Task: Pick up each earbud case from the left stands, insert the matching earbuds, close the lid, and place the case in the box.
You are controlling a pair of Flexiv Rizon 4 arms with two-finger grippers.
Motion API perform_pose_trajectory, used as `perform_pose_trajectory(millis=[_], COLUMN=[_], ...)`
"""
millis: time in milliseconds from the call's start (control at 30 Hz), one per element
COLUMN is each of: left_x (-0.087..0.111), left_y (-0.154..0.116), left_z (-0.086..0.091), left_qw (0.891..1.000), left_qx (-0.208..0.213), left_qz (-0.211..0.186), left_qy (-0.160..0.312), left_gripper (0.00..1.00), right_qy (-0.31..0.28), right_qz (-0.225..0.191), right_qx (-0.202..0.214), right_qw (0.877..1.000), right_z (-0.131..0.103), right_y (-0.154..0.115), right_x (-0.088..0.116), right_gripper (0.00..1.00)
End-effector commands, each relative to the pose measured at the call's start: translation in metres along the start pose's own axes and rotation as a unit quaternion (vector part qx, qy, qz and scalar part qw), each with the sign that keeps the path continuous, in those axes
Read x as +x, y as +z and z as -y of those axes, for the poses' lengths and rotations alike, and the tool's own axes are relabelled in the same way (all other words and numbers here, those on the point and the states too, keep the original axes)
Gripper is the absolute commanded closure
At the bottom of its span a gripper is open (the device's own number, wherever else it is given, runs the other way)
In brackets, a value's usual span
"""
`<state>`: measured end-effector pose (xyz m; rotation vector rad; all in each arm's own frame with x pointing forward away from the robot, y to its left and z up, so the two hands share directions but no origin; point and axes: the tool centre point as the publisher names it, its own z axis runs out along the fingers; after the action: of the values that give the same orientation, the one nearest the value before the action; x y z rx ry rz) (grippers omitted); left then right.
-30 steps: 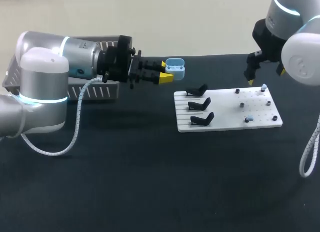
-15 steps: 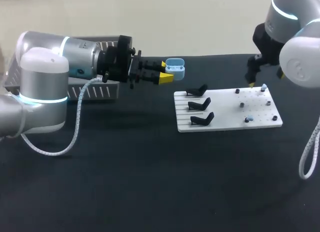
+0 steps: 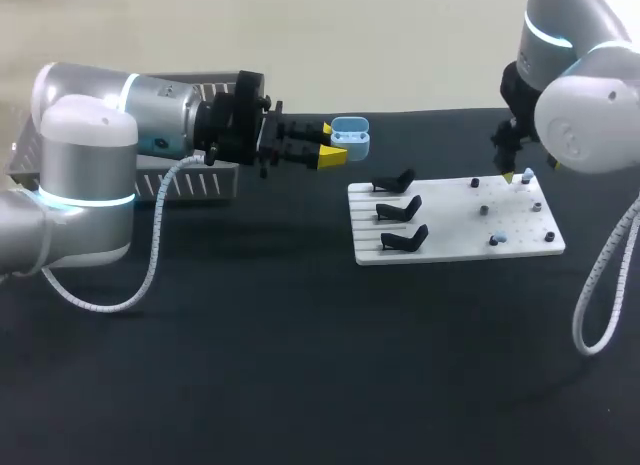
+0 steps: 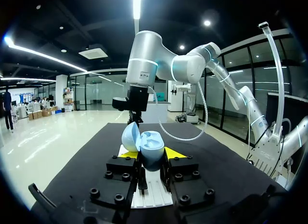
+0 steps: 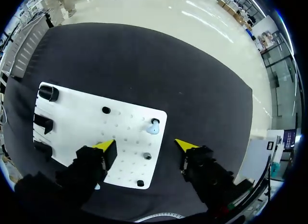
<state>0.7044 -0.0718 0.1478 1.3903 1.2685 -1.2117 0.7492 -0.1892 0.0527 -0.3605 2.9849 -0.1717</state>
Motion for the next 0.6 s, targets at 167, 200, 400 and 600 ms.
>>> perform_pose_trajectory(millis=[167,200,400,600], left_x=[0.001,0.001,0.001,0.001], left_y=[0.000,0.000,0.000,0.000], left_z=[0.002,0.002,0.002,0.002], left_qw=[1.000,1.000,1.000,1.000], left_qx=[-0.003,-0.003,-0.003,-0.003], left_qz=[0.001,0.001,0.001,0.001], left_qy=[0.002,0.002,0.002,0.002], left_gripper=[1.00,1.00,1.00,1.00], right_qy=[0.021,0.026,0.047,0.061], right_qz=[-0.003,-0.003,-0.005,-0.001], right_qx=[0.024,0.027,0.042,0.053], right_qw=[0.999,0.999,0.998,0.997], right_z=[-0.003,-0.003,-0.001,0.001], right_y=[0.008,0.009,0.014,0.018], right_x=[-0.007,-0.007,-0.006,-0.006], right_gripper=[0.53,0.54,0.55,0.61])
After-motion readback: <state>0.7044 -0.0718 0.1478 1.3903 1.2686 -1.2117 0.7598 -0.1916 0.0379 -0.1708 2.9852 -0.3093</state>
